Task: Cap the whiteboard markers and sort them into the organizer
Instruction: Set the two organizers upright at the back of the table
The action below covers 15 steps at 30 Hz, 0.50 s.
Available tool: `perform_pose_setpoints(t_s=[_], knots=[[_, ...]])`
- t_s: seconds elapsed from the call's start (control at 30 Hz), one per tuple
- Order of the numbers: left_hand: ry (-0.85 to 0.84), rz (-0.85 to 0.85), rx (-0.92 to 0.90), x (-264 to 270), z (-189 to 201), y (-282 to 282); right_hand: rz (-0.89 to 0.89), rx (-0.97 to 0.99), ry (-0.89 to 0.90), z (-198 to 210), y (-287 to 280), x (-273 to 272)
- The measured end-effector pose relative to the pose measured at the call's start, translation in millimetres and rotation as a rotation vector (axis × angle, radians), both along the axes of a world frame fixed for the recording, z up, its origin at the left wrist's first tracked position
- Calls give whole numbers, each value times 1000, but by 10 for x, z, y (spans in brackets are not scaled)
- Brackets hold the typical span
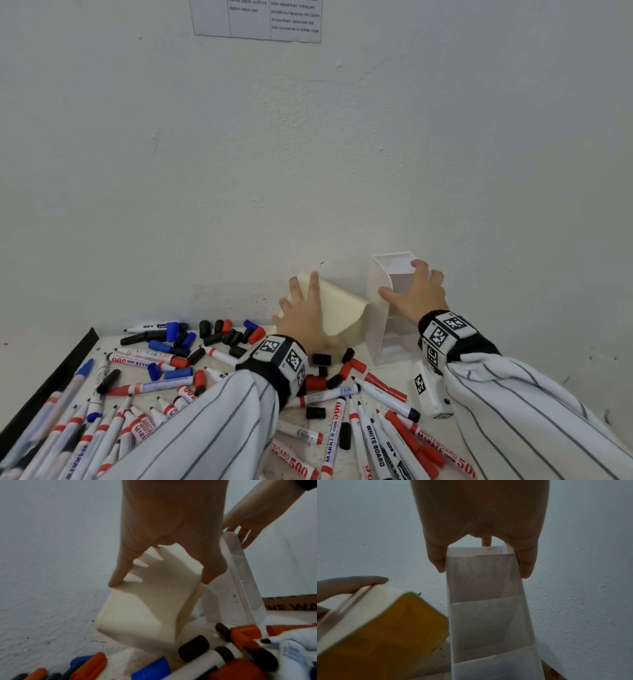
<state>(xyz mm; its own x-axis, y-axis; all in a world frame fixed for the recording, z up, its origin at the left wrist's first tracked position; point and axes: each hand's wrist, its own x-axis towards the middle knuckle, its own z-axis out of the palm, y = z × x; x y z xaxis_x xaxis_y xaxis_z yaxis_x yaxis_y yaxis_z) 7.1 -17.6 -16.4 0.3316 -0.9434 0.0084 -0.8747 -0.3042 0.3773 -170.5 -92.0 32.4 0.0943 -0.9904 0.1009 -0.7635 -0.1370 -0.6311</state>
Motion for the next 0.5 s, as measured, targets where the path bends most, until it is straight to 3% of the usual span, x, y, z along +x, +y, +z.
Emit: perform_pose_setpoints(t_s=[0.07, 0.27, 0.5], knots=[[116, -29, 3, 79, 14, 9, 2, 4, -9, 2, 3, -5], [247, -128, -34, 186, 14, -11, 2, 4, -48, 4, 11, -26], [687, 37, -87, 207, 4, -47, 2, -26, -75, -20, 1, -28]])
